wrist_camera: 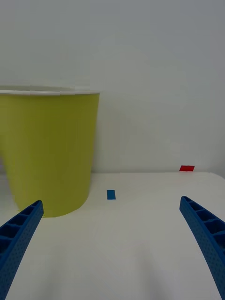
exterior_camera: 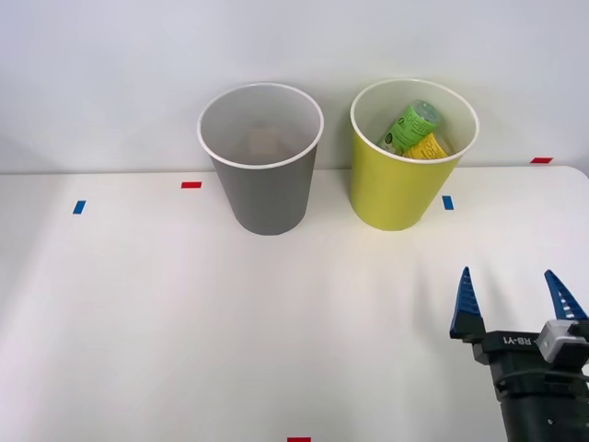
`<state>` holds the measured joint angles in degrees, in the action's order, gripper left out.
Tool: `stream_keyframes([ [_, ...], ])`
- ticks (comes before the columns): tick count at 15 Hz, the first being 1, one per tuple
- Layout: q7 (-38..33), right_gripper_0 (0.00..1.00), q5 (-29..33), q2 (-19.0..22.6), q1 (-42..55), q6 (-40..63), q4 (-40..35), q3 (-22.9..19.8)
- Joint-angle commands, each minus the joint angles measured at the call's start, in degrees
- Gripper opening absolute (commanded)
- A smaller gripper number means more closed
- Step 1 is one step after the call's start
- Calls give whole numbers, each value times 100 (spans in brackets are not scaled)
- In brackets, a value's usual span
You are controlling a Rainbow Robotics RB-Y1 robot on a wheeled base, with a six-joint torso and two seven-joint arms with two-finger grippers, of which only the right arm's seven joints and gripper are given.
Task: Put cans in the gray bin, plastic bottles in the light green bin
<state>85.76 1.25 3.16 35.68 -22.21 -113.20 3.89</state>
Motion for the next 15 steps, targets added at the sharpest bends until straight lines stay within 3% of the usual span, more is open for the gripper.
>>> stream_keyframes([
  [1, -851, 100, 420, 97, 484, -469, 53, 103],
  [5, -675, 100, 376, 387, 1248, -1137, 53, 350],
  [9, -411, 100, 350, 414, 1916, -1471, 44, 508],
  [12, 573, 100, 192, 422, 2276, -1515, 53, 666],
  [15, 1180, 100, -19, 686, 2523, -1268, 53, 1070],
])
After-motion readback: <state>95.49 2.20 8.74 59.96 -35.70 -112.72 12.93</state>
